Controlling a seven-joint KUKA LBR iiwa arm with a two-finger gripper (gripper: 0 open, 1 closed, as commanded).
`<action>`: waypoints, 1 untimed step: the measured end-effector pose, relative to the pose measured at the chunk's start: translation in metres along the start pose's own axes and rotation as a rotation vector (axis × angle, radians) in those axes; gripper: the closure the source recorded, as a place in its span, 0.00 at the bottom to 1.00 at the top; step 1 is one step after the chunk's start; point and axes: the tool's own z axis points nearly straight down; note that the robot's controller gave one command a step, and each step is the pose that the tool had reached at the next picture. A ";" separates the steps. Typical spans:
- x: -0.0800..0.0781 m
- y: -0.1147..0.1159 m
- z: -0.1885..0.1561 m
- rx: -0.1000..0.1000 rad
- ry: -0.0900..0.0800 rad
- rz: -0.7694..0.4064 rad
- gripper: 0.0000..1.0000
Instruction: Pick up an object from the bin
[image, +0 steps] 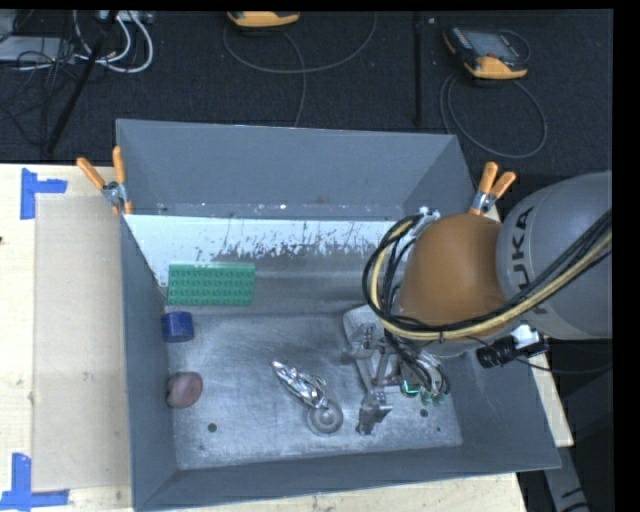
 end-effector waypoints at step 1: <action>-0.041 0.052 0.053 0.001 -0.012 0.033 0.00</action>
Offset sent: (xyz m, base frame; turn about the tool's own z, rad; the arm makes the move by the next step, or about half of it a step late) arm 0.0427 0.0598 -0.0652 0.0313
